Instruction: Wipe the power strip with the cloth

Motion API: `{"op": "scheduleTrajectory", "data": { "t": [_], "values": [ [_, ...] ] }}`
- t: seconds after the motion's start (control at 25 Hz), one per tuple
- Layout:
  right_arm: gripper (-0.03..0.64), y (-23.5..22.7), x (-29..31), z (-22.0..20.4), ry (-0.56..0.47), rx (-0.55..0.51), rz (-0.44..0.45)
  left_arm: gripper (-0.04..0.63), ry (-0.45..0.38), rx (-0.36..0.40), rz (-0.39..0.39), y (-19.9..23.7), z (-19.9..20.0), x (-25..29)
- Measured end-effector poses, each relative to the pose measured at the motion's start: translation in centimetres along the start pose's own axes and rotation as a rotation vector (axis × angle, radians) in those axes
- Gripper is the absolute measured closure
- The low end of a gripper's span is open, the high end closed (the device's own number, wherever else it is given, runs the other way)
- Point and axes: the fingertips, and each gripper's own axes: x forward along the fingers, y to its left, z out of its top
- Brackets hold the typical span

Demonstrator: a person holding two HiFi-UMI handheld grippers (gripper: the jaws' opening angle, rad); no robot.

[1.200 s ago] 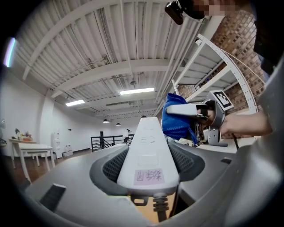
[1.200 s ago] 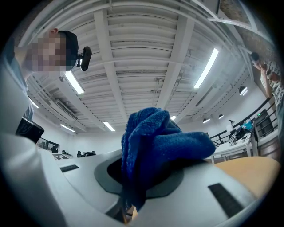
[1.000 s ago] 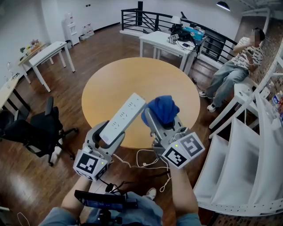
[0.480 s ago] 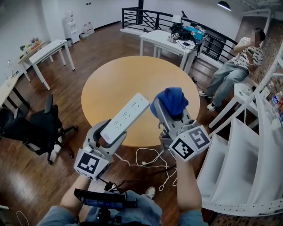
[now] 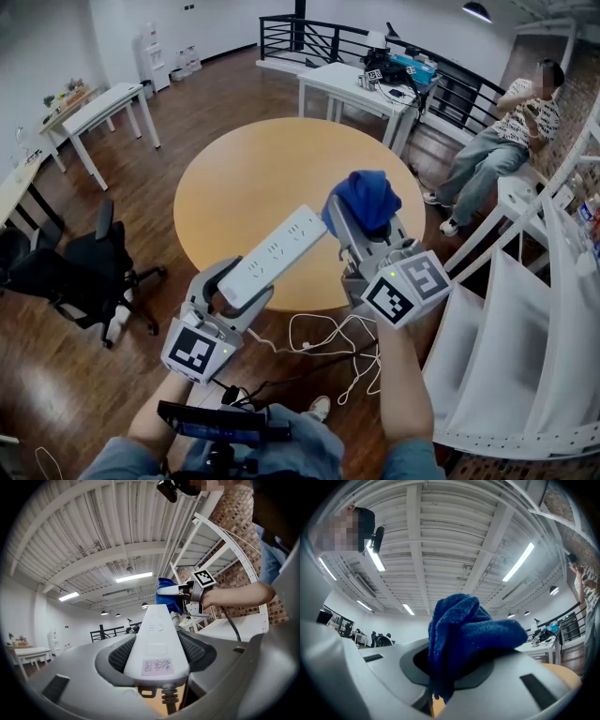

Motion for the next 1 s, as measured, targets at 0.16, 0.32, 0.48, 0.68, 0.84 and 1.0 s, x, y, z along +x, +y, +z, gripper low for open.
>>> {"op": "scheduleTrajectory", "data": {
  "t": [0.16, 0.32, 0.48, 0.68, 0.84, 1.0],
  "values": [
    [0.555, -0.1, 0.7, -0.2, 0.014, -0.002, 0.010, 0.311, 0.012, 0.030, -0.011, -0.5, 0.0, 0.1],
    [0.555, -0.1, 1.3, -0.4, 0.025, -0.004, 0.015, 0.311, 0.018, 0.053, -0.021, -0.9, 0.0, 0.1],
    [0.555, 0.1, 2.0, -0.6, 0.041, -0.007, 0.023, 0.311, 0.027, 0.063, -0.030, -1.2, -0.2, 0.1],
    [0.555, -0.2, 2.8, -0.9, 0.069, 0.007, 0.031, 0.311, 0.052, 0.122, -0.037, -1.7, -0.4, 0.2],
    [0.555, -0.3, 3.4, -1.4, 0.102, 0.032, 0.027, 0.311, 0.070, 0.165, -0.035, -2.1, -0.8, 0.3],
    [0.555, 0.2, 3.9, -1.9, 0.118, 0.023, 0.046, 0.311, 0.079, 0.189, -0.031, -2.2, -1.1, 0.4]
  ]
}}
